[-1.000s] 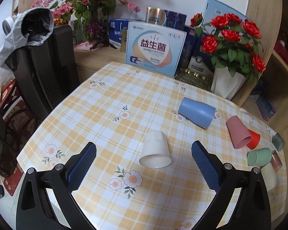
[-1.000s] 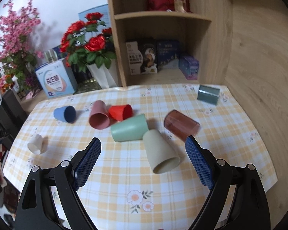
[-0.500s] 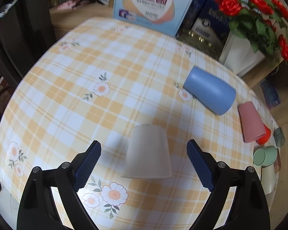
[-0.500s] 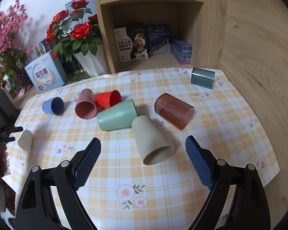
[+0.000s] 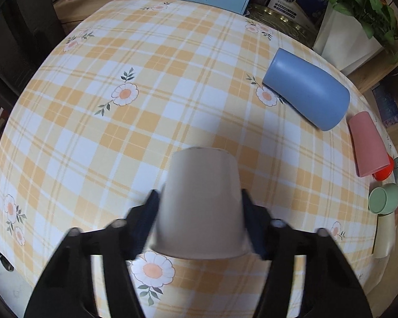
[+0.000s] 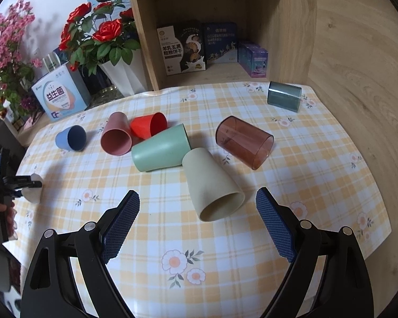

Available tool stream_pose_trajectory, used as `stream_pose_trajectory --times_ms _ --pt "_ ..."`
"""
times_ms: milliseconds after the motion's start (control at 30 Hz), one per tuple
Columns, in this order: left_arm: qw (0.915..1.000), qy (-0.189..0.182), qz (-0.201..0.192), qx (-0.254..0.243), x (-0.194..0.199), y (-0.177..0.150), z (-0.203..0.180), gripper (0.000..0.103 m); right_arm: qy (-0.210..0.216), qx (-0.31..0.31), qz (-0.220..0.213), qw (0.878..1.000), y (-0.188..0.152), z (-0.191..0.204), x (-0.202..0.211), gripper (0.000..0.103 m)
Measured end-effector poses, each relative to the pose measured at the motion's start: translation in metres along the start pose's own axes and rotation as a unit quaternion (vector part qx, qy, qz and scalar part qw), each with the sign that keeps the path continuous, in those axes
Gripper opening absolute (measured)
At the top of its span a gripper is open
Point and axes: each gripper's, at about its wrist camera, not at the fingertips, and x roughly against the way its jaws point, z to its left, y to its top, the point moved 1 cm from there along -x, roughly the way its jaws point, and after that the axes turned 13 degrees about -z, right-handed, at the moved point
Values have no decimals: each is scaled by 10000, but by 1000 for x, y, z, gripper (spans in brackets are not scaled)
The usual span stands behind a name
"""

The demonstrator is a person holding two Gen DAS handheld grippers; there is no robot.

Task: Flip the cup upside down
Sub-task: 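Lift the white cup with the left tool and open to release it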

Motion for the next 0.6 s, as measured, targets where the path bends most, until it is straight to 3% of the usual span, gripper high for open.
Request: stream_pose_trajectory --times_ms 300,433,600 --pt "9986 -307 -333 -287 35 -12 -23 56 -13 -138 5 9999 -2 -8 1 87" --pt "9959 -689 -360 -454 58 -30 -55 56 -12 -225 -19 9997 -2 -11 3 87" --pt "9872 -1397 -237 -729 77 -75 -123 56 -30 -379 -16 9993 -4 -20 4 87"
